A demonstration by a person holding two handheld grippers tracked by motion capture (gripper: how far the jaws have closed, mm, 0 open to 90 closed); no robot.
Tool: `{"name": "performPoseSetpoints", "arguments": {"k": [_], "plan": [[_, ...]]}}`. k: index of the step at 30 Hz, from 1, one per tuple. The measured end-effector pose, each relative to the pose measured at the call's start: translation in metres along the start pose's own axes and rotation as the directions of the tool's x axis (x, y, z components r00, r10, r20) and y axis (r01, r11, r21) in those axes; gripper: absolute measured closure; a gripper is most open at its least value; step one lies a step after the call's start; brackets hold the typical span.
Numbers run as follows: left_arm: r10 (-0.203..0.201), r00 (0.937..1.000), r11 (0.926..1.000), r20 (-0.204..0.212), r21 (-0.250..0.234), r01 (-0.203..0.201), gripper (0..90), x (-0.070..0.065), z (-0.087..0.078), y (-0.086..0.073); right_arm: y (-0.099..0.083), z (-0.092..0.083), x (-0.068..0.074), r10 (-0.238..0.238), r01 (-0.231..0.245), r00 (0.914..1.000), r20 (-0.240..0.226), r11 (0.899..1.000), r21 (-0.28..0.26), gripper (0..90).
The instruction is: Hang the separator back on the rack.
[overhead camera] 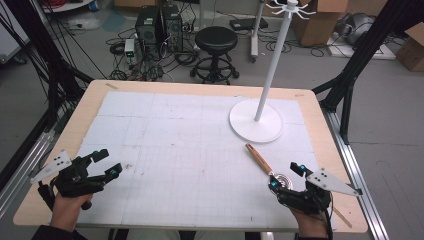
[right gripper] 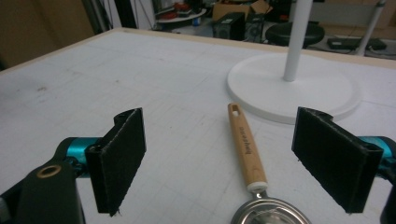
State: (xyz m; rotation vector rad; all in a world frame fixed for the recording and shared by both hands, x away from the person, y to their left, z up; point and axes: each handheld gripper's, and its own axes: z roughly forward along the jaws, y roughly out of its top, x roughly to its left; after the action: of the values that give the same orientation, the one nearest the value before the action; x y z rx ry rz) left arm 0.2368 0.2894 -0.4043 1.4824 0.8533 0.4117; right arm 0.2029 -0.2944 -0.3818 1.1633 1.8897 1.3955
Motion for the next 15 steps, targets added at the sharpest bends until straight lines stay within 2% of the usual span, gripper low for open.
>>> {"name": "performPoseSetpoints", "arguments": {"k": [3,10,15], "plan": [[0.004,1.0,1.0,0.004,0.002,-0.004,17.3,0.0,0.0,0.0,0.0,0.006,0.001,-0.017,0.017,0.9998,-0.006,1.0,0.026,16.4],[0.0,1.0,1.0,-0.002,0.002,0.0,17.2,0.001,-0.001,0.0,0.005,0.028,-0.006,0.004,-0.002,0.9997,-0.026,0.998,0.07,16.5],[-0.006,1.0,1.0,0.001,0.001,0.006,17.3,0.001,0.0,0.0,0.014,0.051,-0.014,0.004,-0.001,0.9993,-0.038,0.995,0.103,16.5]]}}
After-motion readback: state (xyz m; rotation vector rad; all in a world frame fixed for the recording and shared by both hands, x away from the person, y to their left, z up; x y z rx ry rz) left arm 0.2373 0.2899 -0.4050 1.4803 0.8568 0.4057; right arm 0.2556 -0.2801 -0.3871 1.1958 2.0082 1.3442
